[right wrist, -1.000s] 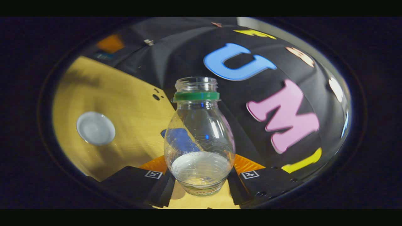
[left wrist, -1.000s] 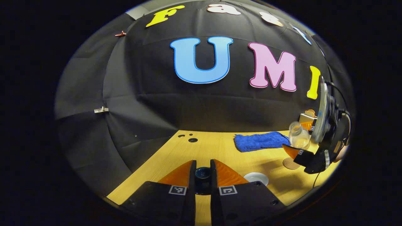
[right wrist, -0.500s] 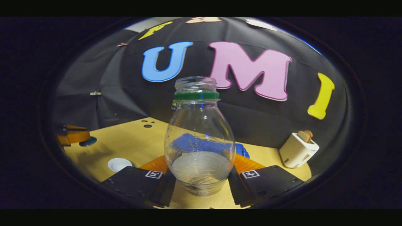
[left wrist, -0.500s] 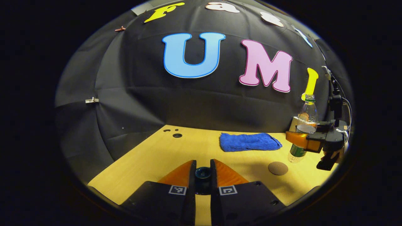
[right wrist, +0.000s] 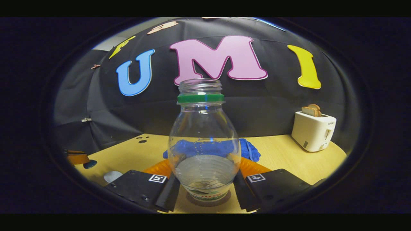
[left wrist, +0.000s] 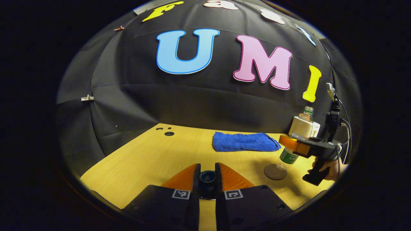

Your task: Open the teacup lid with one hand, grasp the water bottle and pour water into the teacup with the other hand; after pouring, place the water bottle on the coaster and then close the teacup lid.

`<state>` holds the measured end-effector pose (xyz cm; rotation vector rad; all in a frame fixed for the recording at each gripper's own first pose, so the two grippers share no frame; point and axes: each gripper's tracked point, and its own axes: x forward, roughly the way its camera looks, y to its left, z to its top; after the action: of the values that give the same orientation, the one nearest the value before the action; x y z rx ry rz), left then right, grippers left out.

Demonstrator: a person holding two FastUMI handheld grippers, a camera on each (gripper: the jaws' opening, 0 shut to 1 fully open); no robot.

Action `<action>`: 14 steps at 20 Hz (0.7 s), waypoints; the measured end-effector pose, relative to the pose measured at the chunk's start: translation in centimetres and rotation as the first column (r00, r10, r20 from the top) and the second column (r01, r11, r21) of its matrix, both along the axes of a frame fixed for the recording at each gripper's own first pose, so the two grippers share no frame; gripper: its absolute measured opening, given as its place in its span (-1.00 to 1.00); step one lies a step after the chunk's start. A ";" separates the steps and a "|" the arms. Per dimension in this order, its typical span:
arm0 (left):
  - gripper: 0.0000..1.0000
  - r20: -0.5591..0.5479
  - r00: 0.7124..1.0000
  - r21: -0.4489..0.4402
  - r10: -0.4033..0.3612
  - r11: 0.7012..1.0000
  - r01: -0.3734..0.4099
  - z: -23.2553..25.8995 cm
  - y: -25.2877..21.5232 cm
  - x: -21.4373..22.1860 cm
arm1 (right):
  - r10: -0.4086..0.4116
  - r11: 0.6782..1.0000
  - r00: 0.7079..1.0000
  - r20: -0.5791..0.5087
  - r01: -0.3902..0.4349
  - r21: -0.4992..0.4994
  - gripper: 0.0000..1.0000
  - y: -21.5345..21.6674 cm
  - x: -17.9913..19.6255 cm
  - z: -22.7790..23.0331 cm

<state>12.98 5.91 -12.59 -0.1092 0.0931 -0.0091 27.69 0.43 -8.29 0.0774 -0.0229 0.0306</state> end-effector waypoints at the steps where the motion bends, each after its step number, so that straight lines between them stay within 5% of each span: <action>1: -0.52 -0.001 1.000 0.001 0.001 1.000 -0.001 -0.1 -0.1 0.0 | -0.013 1.000 1.000 -0.004 0.013 -0.013 0.51 -0.1 0.5 -0.5; 13: -0.53 0.009 1.000 0.009 0.018 1.000 -0.018 -0.2 0.3 -0.9 | -0.049 0.998 0.999 -0.016 0.049 -0.027 0.56 -1.1 1.1 -2.3; 14: -0.52 0.013 1.000 0.009 0.015 1.000 -0.016 0.0 0.2 -1.0 | -0.050 0.998 0.999 -0.018 0.050 -0.027 0.71 -1.1 0.9 -2.4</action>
<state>12.00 6.11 -12.58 -0.1004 0.0797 0.0062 28.59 -0.68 -10.70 0.0506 -0.0057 -0.0200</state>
